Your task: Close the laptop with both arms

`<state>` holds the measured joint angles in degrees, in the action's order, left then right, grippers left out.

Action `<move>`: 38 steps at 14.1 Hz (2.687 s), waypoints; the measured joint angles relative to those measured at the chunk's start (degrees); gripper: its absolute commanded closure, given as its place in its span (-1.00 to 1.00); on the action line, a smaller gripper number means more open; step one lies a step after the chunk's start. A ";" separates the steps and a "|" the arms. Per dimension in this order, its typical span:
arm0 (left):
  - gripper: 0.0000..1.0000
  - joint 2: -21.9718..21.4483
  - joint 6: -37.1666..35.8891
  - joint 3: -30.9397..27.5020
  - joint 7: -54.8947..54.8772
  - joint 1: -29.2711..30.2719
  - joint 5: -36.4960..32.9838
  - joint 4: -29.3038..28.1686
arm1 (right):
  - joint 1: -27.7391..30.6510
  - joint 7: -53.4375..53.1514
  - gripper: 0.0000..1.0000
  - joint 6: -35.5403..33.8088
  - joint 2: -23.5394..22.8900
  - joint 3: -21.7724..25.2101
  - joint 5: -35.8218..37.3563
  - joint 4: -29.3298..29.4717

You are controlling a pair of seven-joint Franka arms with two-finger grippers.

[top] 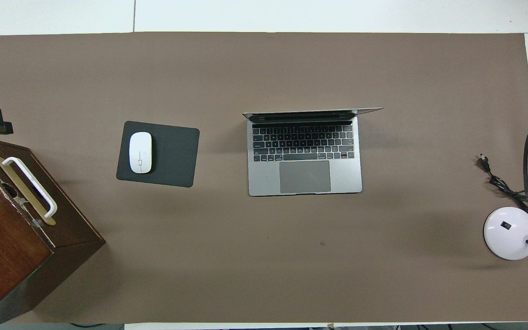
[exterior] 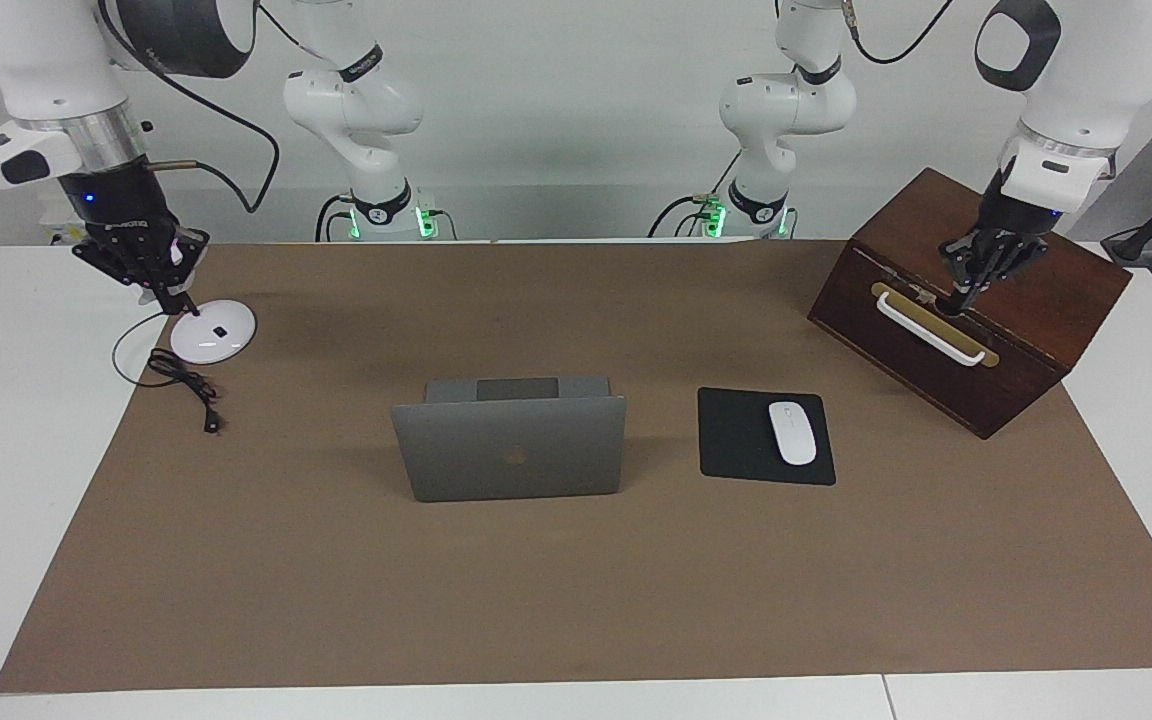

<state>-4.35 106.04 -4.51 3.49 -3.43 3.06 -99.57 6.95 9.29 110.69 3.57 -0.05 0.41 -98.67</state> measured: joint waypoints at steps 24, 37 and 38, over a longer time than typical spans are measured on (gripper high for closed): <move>1.00 -12.29 40.80 1.48 -1.20 -22.62 4.74 -34.61 | -29.72 -35.30 1.00 13.47 -9.60 -1.35 7.64 6.25; 1.00 -0.71 70.81 1.44 -1.45 -37.46 4.74 -44.30 | -28.76 -28.70 1.00 17.21 -15.99 -0.61 7.82 8.15; 1.00 0.54 72.51 1.45 -1.56 -37.90 4.74 -44.30 | -28.62 -28.56 1.00 17.88 -16.57 -0.61 7.83 8.57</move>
<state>-3.81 178.55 -3.06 1.93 -41.32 7.80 -143.87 -21.67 -19.27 128.57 -13.00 -0.66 8.25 -90.10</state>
